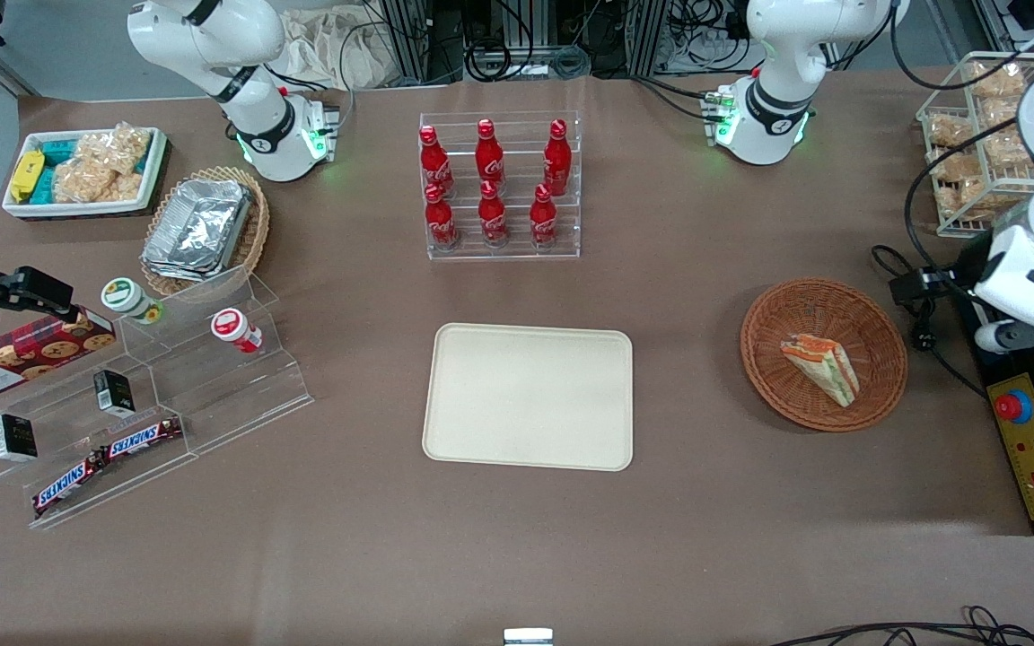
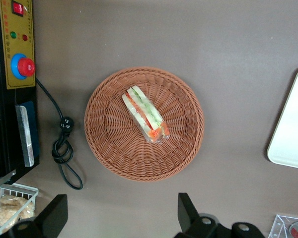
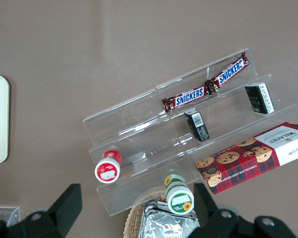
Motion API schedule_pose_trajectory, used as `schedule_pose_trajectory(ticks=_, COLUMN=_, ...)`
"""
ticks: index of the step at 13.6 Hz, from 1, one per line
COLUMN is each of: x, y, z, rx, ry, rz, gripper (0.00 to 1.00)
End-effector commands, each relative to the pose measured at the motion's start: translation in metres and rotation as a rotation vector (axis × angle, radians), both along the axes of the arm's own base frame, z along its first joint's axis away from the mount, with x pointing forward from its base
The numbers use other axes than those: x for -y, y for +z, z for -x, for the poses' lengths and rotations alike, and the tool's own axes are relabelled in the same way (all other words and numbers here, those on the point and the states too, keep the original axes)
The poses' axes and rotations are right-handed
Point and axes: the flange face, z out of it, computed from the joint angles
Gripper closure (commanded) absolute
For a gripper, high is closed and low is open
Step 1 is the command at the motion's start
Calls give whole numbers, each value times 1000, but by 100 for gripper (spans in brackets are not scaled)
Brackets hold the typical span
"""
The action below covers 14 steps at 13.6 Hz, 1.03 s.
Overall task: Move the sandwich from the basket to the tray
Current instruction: 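Move the left gripper down over the wrapped sandwich in the wicker basket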
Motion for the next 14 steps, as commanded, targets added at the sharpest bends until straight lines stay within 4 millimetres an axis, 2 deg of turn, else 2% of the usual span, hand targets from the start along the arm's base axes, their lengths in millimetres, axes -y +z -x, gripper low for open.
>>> schedule_pose_trajectory(ticks=1, x=0, y=-4, z=-17, rx=-55, ry=9, rz=-17, gripper=1)
schedule_pose_trajectory(ticks=4, x=-1, y=-4, z=-20, rx=-44, ry=81, rz=-30, gripper=1)
schedule_pose_trajectory(ticks=7, x=-6, y=-37, z=-21, rx=-86, ry=260, rz=-81, gripper=1)
schedule_pose_trajectory(ticks=9, x=-14, y=-70, z=-22, rx=-74, ry=360, rz=-92, gripper=1)
schedule_pose_trajectory(ticks=12, x=-14, y=-137, z=-8, rx=5, ry=497, rz=-88, gripper=1)
schedule_pose_trajectory(ticks=14, x=-16, y=-167, z=-2, rx=28, ry=533, rz=-67, gripper=1)
